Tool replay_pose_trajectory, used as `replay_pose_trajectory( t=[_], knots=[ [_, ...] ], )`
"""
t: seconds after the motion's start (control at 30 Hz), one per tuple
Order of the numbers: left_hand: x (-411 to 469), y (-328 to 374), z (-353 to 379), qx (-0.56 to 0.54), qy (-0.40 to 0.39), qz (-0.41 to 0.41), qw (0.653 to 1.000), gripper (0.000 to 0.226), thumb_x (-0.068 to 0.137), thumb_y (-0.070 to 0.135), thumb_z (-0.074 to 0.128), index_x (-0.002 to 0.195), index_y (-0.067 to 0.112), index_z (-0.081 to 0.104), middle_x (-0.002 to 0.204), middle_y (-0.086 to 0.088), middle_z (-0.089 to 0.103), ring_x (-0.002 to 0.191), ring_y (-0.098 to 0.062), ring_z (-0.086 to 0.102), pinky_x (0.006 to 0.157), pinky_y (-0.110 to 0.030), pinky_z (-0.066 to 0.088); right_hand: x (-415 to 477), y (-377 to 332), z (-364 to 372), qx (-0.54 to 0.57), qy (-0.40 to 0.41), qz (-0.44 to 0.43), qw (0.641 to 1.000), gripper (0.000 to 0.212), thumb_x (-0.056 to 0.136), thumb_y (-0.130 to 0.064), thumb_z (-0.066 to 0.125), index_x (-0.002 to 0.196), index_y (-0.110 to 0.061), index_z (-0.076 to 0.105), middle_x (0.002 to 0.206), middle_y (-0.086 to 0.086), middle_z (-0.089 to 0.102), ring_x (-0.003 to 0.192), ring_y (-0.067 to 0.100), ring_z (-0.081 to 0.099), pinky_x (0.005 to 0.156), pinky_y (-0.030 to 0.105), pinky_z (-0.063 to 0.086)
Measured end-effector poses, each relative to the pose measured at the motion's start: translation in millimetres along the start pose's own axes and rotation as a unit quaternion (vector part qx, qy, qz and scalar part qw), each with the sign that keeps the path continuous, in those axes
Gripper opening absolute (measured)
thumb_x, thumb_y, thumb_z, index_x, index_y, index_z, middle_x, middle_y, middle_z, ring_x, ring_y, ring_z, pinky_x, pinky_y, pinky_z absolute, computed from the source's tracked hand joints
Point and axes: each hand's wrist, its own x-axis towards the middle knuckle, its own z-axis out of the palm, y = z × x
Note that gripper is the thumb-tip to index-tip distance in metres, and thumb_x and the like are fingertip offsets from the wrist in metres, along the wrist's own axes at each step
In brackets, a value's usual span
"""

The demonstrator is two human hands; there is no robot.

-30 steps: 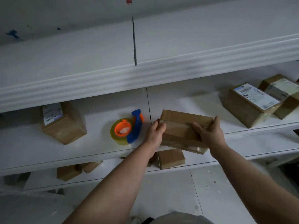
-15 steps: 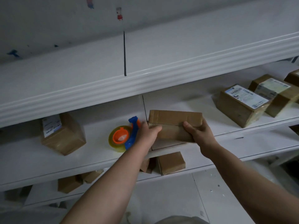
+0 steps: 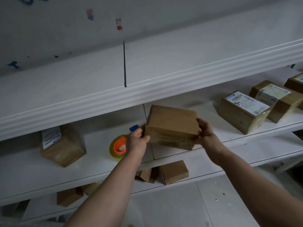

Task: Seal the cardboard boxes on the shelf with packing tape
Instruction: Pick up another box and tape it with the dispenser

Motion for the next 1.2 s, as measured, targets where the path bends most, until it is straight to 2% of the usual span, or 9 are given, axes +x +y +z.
replay_pose_trajectory(
  t=[0.13, 0.23, 0.3, 0.47, 0.6, 0.7, 0.87, 1.07, 1.2],
  knots=[
    [-5, 13, -2, 0.057, -0.048, -0.039, 0.996, 0.026, 0.080, 0.010, 0.063, 0.105, 0.015, 0.061, 0.108, -0.007, 0.064, 0.097, -0.024, 0.059, 0.089, -0.042, 0.051, 5, -8, -4, 0.018, 0.011, 0.039, 0.999, 0.083, 0.074, -0.010, 0.069, 0.144, -0.022, 0.025, 0.137, -0.004, 0.043, 0.113, 0.023, 0.052, 0.079, 0.039, 0.048],
    [-18, 1, 5, 0.082, -0.134, -0.171, 0.973, 0.091, 0.064, 0.069, 0.071, 0.134, 0.019, 0.043, 0.137, -0.004, 0.049, 0.123, -0.029, 0.049, 0.100, -0.046, 0.041, 7, 7, 1, -0.140, 0.065, 0.113, 0.982, 0.070, 0.091, -0.039, 0.061, 0.148, -0.021, 0.024, 0.140, 0.004, 0.038, 0.119, 0.029, 0.048, 0.094, 0.046, 0.045],
    [-21, -10, 12, 0.109, -0.145, -0.170, 0.969, 0.109, 0.055, 0.081, 0.068, 0.143, 0.025, 0.036, 0.141, -0.001, 0.046, 0.127, -0.028, 0.047, 0.102, -0.045, 0.040, 9, 20, 2, -0.211, 0.104, 0.115, 0.965, 0.065, 0.092, -0.042, 0.058, 0.148, -0.020, 0.031, 0.142, 0.008, 0.037, 0.119, 0.032, 0.047, 0.098, 0.045, 0.044],
    [-15, -13, 16, 0.108, -0.147, -0.133, 0.974, 0.041, 0.090, 0.049, 0.059, 0.122, 0.023, 0.054, 0.110, 0.002, 0.060, 0.099, -0.019, 0.055, 0.089, -0.035, 0.046, 8, 14, 2, -0.152, 0.082, 0.119, 0.978, 0.053, 0.094, -0.027, 0.060, 0.142, -0.019, 0.040, 0.133, 0.006, 0.050, 0.112, 0.030, 0.053, 0.099, 0.048, 0.046],
    [-7, 9, 8, 0.045, -0.089, -0.003, 0.995, 0.045, 0.089, 0.026, 0.067, 0.132, 0.027, 0.052, 0.122, 0.003, 0.061, 0.108, -0.016, 0.058, 0.094, -0.034, 0.048, 3, 2, 1, -0.043, 0.098, 0.038, 0.993, 0.050, 0.085, 0.014, 0.054, 0.124, -0.016, 0.044, 0.129, 0.007, 0.049, 0.111, 0.030, 0.053, 0.083, 0.041, 0.049],
    [-5, 21, 4, 0.091, -0.064, 0.056, 0.992, 0.064, 0.085, 0.007, 0.066, 0.138, 0.032, 0.042, 0.124, 0.008, 0.058, 0.108, -0.012, 0.055, 0.088, -0.030, 0.048, -2, -6, 4, 0.023, 0.070, 0.036, 0.997, 0.054, 0.085, 0.013, 0.053, 0.129, -0.015, 0.038, 0.125, 0.005, 0.048, 0.107, 0.026, 0.053, 0.079, 0.035, 0.049],
    [-13, 12, 13, 0.050, -0.110, -0.118, 0.986, 0.099, 0.076, 0.057, 0.071, 0.148, 0.020, 0.015, 0.149, -0.009, 0.037, 0.132, -0.031, 0.042, 0.101, -0.041, 0.040, -6, 7, 13, -0.093, 0.098, 0.093, 0.986, 0.048, 0.094, -0.040, 0.055, 0.133, -0.013, 0.049, 0.115, 0.007, 0.059, 0.107, 0.027, 0.057, 0.094, 0.047, 0.051],
    [-14, -7, 25, 0.129, -0.043, -0.064, 0.989, 0.072, 0.091, 0.052, 0.056, 0.146, 0.017, 0.024, 0.128, -0.003, 0.057, 0.102, -0.015, 0.055, 0.078, -0.027, 0.048, 0, 5, 11, -0.132, 0.100, 0.086, 0.982, 0.033, 0.098, -0.031, 0.052, 0.119, -0.007, 0.059, 0.101, 0.007, 0.064, 0.097, 0.027, 0.062, 0.089, 0.045, 0.055],
    [-4, -8, 22, 0.123, -0.059, -0.062, 0.989, 0.065, 0.088, 0.054, 0.058, 0.142, 0.026, 0.035, 0.124, 0.002, 0.062, 0.108, -0.017, 0.060, 0.088, -0.030, 0.052, -3, 3, -5, -0.208, 0.073, 0.076, 0.972, 0.041, 0.090, -0.036, 0.063, 0.125, -0.014, 0.059, 0.104, 0.002, 0.069, 0.097, 0.022, 0.064, 0.090, 0.046, 0.054]
  ],
)
